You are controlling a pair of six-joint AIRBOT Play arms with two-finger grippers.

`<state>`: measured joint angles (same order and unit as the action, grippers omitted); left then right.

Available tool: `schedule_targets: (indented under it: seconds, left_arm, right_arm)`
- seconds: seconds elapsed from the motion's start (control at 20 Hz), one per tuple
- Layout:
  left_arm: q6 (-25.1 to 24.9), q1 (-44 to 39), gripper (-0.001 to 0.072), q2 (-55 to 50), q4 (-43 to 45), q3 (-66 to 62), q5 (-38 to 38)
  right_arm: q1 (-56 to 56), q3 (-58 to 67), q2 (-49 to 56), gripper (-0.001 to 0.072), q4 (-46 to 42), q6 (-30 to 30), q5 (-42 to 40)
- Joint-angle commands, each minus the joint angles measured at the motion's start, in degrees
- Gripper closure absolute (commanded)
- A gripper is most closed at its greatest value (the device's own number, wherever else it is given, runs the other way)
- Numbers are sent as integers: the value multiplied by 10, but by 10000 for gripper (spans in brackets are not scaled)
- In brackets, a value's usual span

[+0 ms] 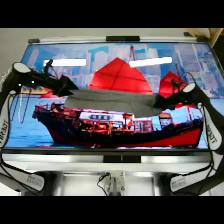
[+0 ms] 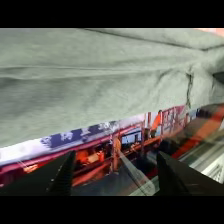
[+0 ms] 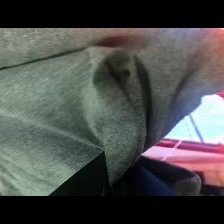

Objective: Fold the shirts.

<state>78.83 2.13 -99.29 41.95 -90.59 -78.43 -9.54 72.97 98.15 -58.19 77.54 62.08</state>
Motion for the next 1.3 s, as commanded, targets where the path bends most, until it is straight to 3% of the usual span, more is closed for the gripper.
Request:
schedule_targets:
  seconds: [0.0,0.05,0.1,0.15,0.2,0.55,0.85,1.0,1.25]
  left_arm:
    - [-3,-78,368,-13,-3,-1,47]
    - [-3,-104,521,-20,-5,-1,64]
    - [-3,-134,580,-28,-11,-1,84]
    - [-3,-163,587,-36,-31,-1,101]
    - [-3,-195,663,-47,-64,-1,115]
    - [14,-351,668,-108,-203,-2,360]
    - [11,-431,668,-154,-304,-7,348]
    - [-38,-395,672,-140,-294,-6,312]
    - [0,-217,672,-15,-111,-6,241]
  right_arm:
    - [1,35,-28,649,11,-7,62]
    - [-1,50,-47,649,14,-6,79]
    - [-3,67,-72,649,14,-6,96]
    - [-3,80,-96,649,14,-1,113]
    - [-2,93,-121,649,14,6,137]
    - [0,106,-293,649,-1,68,291]
    - [1,106,-364,649,-2,101,296]
    - [7,106,-349,649,-4,102,264]
    - [110,106,-273,649,-6,102,140]
